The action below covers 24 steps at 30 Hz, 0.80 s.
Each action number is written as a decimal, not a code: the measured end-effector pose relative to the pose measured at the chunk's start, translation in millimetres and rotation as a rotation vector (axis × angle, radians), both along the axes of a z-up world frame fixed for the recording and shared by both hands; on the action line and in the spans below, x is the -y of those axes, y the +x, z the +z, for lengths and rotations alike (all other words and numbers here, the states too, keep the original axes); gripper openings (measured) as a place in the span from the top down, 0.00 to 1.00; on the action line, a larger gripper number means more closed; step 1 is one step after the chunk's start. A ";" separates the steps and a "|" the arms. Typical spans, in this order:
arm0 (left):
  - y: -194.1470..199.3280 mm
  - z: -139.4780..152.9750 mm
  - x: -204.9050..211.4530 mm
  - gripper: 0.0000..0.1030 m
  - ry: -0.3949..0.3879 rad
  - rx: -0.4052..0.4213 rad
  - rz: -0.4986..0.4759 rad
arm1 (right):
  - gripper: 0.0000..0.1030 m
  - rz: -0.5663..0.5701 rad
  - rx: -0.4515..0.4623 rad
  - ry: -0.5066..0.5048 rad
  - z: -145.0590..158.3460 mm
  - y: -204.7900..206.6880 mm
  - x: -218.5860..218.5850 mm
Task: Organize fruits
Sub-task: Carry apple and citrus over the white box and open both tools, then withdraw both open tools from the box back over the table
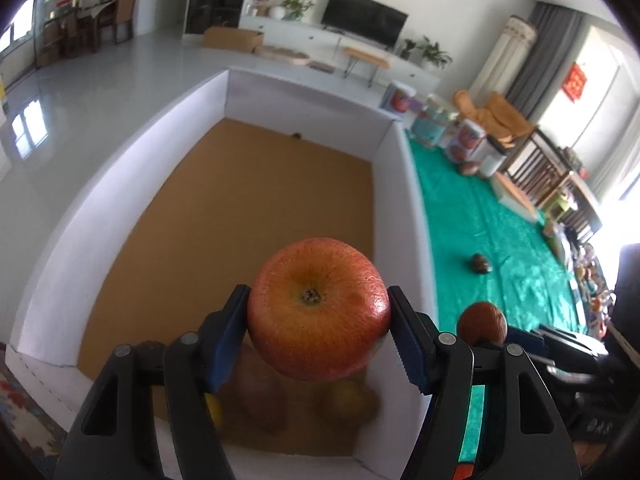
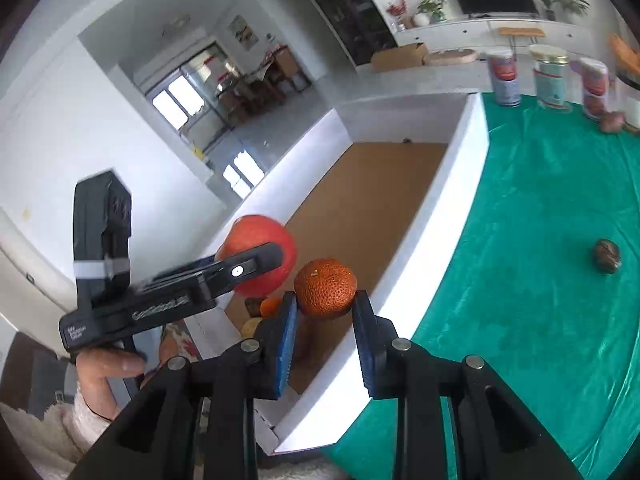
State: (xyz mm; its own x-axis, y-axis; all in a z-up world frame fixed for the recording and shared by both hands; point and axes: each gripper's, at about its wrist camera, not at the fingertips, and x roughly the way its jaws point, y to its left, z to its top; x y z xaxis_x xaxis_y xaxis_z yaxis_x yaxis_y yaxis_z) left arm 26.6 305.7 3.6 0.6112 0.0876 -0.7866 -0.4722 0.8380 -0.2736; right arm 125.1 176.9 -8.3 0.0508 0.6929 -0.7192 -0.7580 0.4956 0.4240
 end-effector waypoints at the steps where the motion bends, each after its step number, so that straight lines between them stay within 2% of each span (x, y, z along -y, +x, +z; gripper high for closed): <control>1: 3.4 -8.3 -7.5 0.33 -0.013 -0.030 0.019 | 0.73 0.021 0.010 -0.040 -7.4 -3.5 -12.8; 5: 6.6 -31.0 -22.8 0.32 -0.053 -0.089 0.087 | 0.72 0.039 0.068 -0.162 -33.3 -7.5 -42.5; 8: 10.7 -40.0 -23.3 0.32 -0.045 -0.125 0.120 | 0.70 0.020 0.111 -0.192 -36.9 -4.4 -46.7; 10: 9.9 -36.7 -19.2 0.28 -0.018 -0.108 0.123 | 0.63 0.007 0.122 -0.168 -29.7 -5.0 -39.7; 11: 10.4 -32.9 -15.4 0.19 0.001 -0.100 0.118 | 0.56 0.000 0.134 -0.147 -23.2 -4.4 -33.6; 12: 10.3 -27.7 -11.7 0.10 0.023 -0.088 0.118 | 0.42 -0.018 0.161 -0.142 -17.8 -5.3 -24.3; 13: 9.6 -22.3 -8.2 0.09 0.045 -0.065 0.119 | 0.35 -0.042 0.198 -0.139 -11.3 -2.0 -15.9; 14: 9.7 -16.9 -3.5 0.09 0.066 -0.047 0.117 | 0.25 -0.065 0.234 -0.128 -5.0 -2.0 -3.4; 17: 13.7 -3.0 20.2 0.09 0.103 0.005 0.086 | 0.22 -0.148 0.295 -0.108 4.0 5.3 44.5; 19: 19.1 7.7 42.7 0.09 0.113 0.044 0.042 | 0.20 -0.225 0.296 -0.091 0.6 13.4 87.5; 22: 27.4 22.2 88.8 0.08 0.136 0.101 -0.061 | 0.15 -0.375 0.261 -0.070 -22.0 33.9 167.0; 24: 32.6 27.9 123.4 0.04 0.159 0.137 -0.136 | 0.15 -0.491 0.234 -0.112 -49.7 48.6 222.2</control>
